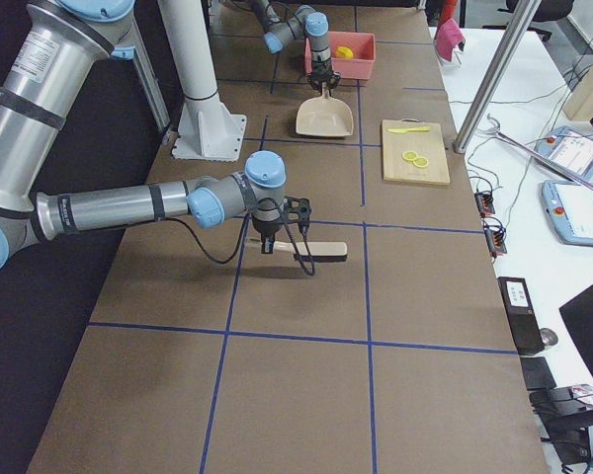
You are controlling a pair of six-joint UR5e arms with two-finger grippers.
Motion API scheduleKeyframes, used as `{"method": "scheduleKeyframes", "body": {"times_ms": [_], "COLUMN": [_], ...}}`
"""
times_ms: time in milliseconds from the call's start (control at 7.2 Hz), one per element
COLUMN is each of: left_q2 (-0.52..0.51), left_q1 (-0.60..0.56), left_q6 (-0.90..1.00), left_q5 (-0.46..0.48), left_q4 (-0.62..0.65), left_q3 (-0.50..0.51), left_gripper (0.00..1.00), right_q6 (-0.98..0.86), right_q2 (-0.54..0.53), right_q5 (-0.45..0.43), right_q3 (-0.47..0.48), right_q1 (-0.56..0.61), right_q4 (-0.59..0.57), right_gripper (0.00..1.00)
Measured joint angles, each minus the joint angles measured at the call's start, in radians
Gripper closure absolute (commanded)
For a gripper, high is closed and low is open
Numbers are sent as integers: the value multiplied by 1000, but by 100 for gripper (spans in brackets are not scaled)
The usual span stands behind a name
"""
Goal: Sweep and dump trash into bin
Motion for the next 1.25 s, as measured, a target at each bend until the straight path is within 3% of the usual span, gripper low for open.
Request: {"method": "scheduleKeyframes", "body": {"times_ms": [278,417,556,833,1250], "left_q2": [5,2,1,5,54], "left_q1": [16,25,28,27,-105], "left_q6": [20,22,22,23,14], "left_q5": [47,66,74,78,24], "left_q4": [-1,-1,0,0,6], "left_q3": [1,1,0,-13,-88], "left_gripper": [69,53,5,0,8], "right_q6": [0,0,0,-2,-18], "right_q2": [3,4,4,5,3], "right_q5": [0,0,0,0,-1], "right_q3": [0,0,0,-14,-71], "right_q1": [0,0,-1,-3,-8], "right_q4": [0,0,0,0,24], "right_gripper": [97,97,97,96,95]}}
